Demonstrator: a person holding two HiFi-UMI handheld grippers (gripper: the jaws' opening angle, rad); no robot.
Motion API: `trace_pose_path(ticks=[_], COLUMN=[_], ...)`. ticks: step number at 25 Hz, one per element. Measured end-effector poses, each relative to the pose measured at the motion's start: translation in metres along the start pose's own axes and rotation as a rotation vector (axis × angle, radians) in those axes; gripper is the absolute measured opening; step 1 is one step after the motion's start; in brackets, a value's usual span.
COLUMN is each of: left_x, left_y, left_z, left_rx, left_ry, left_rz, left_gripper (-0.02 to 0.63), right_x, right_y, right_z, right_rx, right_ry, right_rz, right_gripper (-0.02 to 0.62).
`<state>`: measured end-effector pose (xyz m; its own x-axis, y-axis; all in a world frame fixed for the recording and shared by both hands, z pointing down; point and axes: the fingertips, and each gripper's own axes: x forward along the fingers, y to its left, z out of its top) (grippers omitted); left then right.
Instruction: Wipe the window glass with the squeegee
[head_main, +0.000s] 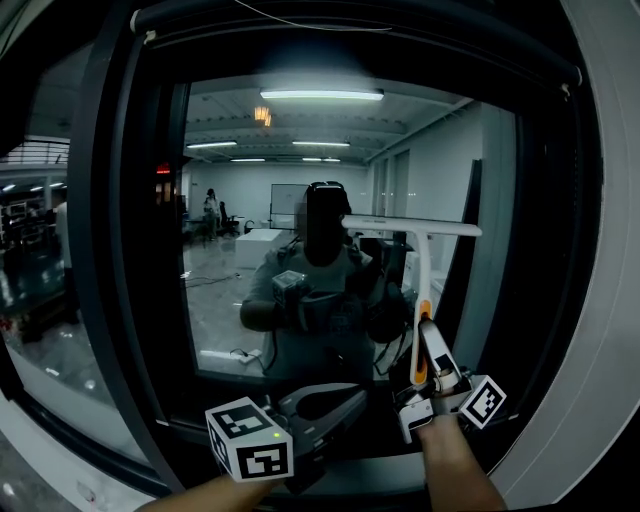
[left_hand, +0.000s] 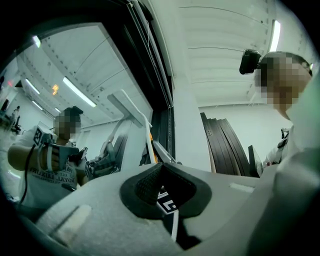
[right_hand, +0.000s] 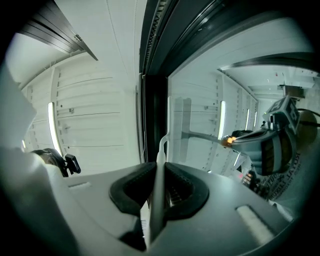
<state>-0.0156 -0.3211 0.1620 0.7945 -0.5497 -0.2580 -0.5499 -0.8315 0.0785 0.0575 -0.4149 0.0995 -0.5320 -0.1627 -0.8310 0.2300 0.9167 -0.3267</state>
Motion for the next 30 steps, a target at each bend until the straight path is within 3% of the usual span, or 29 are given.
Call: trace_pose_path(ticks=[30], left_x=[-0.018], left_y=[-0.009], left_z=[-0.097], left_rx=[-0.196], left_ry=[0.073], left_rz=[-0.006], left_gripper=[0.000], right_x=[-0.135], right_y=[-0.019], right_z=[-0.055], right_rx=[0.088], right_ry=[-0.006], right_rz=[-0.163], right_gripper=[0.061])
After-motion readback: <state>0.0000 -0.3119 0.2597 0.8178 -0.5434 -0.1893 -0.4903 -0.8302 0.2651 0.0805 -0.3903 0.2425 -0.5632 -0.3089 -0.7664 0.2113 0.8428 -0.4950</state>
